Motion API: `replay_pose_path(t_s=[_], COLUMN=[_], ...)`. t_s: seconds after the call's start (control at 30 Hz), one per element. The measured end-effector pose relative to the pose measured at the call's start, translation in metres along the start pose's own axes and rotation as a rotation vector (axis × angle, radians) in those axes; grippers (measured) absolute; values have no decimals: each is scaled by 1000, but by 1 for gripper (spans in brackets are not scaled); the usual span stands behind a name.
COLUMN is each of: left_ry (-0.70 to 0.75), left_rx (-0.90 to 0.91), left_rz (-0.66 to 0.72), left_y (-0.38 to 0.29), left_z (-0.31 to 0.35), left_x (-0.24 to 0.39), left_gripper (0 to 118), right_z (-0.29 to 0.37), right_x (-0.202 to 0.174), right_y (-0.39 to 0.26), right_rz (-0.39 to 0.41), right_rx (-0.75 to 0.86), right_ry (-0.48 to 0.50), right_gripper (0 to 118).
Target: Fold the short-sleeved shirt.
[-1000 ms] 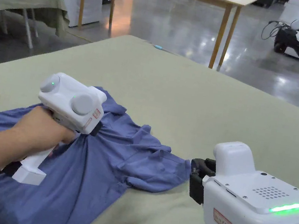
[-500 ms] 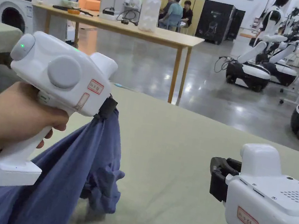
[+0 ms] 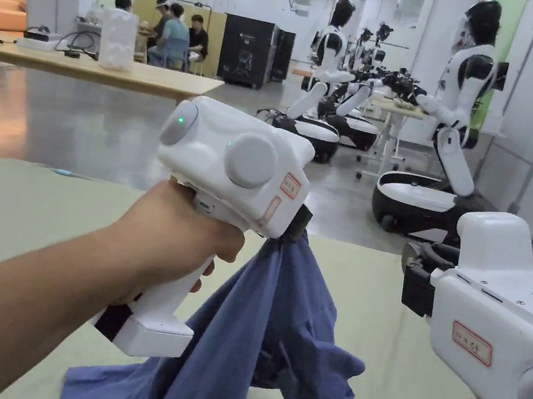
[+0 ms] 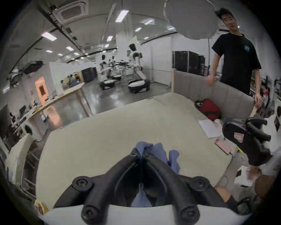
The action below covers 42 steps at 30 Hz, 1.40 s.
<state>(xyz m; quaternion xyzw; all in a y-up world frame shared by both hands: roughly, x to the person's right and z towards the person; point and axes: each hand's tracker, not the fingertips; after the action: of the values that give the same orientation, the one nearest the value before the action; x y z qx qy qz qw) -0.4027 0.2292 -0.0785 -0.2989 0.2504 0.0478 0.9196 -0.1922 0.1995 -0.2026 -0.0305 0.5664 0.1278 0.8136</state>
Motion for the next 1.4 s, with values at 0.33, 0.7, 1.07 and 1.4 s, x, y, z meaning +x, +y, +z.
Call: replay_pose_path(t_s=[0.33,0.7,1.07,1.4], left_ry=[-156,34,375,342], left_rx=[-110,337,457,241], left_rz=[9,211,291,332], left_y=[-26,-107,-239,-238], left_z=[-147,-64,78,35], left_x=[111,63,25,-13], left_gripper=[0,109,71,0], right_z=[-2,-18,34,36], right_x=[66,61,4,4], right_y=[-60,-94,-114,-131], right_rz=[-64,-140,-185,-194], right_rx=[-117,-134,-29,-86], right_ry=[-118,-110,-141,-118], right_gripper=[1,1,1,1])
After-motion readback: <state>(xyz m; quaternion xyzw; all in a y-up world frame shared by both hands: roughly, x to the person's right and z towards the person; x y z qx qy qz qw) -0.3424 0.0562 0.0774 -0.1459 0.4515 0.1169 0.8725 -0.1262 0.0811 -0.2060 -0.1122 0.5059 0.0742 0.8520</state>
